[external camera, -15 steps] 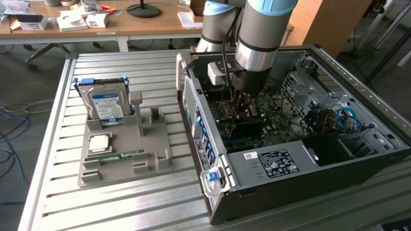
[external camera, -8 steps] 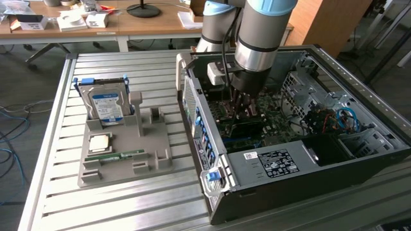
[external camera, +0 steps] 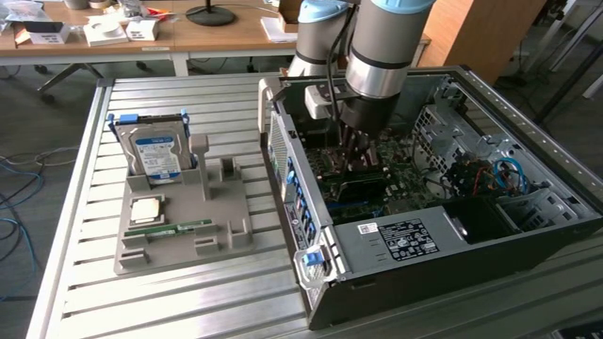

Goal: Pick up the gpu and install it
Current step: 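Press down on the gpu until it lock into place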

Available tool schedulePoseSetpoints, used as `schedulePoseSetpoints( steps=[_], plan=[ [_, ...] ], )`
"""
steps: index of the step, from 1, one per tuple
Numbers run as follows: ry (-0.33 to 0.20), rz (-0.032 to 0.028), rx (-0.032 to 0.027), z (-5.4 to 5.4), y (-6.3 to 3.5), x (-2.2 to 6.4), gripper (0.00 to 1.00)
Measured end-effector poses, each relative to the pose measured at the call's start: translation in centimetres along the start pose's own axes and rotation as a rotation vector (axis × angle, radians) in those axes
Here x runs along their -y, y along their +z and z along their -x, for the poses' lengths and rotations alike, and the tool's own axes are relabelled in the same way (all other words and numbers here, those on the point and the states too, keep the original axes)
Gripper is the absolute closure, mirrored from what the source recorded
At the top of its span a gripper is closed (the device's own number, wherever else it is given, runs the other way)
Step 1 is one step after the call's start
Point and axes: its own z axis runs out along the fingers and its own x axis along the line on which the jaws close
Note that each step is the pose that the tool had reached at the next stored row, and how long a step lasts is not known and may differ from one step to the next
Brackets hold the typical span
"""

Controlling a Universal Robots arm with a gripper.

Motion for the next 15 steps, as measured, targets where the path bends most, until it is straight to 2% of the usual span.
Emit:
schedulePoseSetpoints(
  steps=[2, 6, 9, 10, 15],
  plan=[
    [0.0, -0.0084, 0.0027, 0.0, -0.04, -0.28, 0.89],
    [-0.001, -0.0362, 0.0049, 0.0, -0.09, -1.34, 0.89],
    [-0.001, -0.0527, 0.0051, -0.1, -0.11, -2.07, 0.89],
    [-0.001, -0.0545, 0.005, 0.0, -0.12, -2.16, 0.89],
    [-0.001, -0.0559, 0.0051, -0.1, -0.13, -2.3, 0.89]
  ],
)
